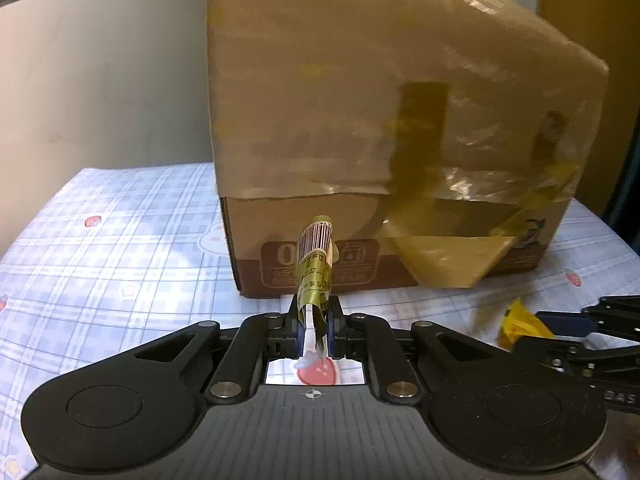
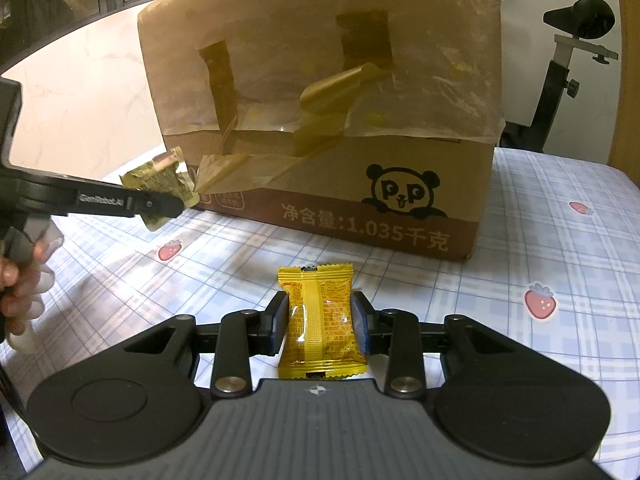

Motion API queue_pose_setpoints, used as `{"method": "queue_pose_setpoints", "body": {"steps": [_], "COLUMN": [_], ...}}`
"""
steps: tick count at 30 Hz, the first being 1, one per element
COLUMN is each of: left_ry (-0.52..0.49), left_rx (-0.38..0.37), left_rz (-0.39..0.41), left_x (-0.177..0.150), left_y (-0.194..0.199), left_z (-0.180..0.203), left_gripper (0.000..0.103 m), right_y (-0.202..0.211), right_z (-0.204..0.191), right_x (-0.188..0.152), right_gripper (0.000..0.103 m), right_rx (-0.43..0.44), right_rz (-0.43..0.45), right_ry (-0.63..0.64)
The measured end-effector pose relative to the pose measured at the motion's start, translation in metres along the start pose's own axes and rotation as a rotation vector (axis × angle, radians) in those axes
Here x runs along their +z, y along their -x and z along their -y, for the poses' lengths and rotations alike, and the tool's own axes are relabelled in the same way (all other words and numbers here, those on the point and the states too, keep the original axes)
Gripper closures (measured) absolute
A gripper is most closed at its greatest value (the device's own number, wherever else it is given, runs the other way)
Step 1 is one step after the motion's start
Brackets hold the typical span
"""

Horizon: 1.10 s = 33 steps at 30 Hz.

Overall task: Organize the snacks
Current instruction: 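Lift both snacks over the box and release them inside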

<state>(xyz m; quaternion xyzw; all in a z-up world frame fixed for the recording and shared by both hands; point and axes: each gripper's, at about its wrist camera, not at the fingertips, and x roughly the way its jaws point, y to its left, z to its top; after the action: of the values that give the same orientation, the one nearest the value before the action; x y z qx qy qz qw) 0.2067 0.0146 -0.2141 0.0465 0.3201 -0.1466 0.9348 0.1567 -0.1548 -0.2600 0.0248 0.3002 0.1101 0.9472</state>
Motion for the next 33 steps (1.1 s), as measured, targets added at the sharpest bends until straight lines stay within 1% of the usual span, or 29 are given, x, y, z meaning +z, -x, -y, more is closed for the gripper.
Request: {"method": "queue_pose_setpoints", "body": {"steps": [6,9,11,14,20,26,31,33], "left_ry": [0.004,0.008,0.011,0.031,0.055,0.045,0.035,0.024], "left_rx": [-0.013,-0.02,-0.027,-0.033,-0.056,-0.077,-0.103,-0.114], "left_rz": [0.022,0.03,0.018,0.011,0.06,0.125,0.206,0.234], "left_x": [0.0,0.002,0.0,0.002,0.014,0.035,0.06,0.075], "left_y": [0.022,0.031,0.04,0.043,0.061,0.077,0.098,0.105], "left_z": [0.008,0.01,0.007,0.002,0.0,0.003,0.005,0.008], "left_gripper": [0.092,0.092,0.092,0.092,0.092,0.092,0.092,0.092], "right_y": [0.003,0.005,0.007,0.011,0.03,0.057,0.084,0.095], "right_z": [-0.002,-0.003,-0.004,-0.007,-0.01,-0.015,-0.021,-0.022], "right_x": [-0.001,0.0,0.001,0.003,0.015,0.041,0.074,0.091], "right_gripper": [0.067,0.067,0.067,0.067,0.067,0.067,0.067,0.067], "right_rx": [-0.006,-0.024,-0.027,-0.033,-0.035,-0.038,-0.023,-0.008], "right_rz": [0.013,0.018,0.019,0.021,0.044,0.12,0.212,0.257], "right_ry": [0.012,0.013,0.02,0.028,0.046,0.071,0.114,0.131]}}
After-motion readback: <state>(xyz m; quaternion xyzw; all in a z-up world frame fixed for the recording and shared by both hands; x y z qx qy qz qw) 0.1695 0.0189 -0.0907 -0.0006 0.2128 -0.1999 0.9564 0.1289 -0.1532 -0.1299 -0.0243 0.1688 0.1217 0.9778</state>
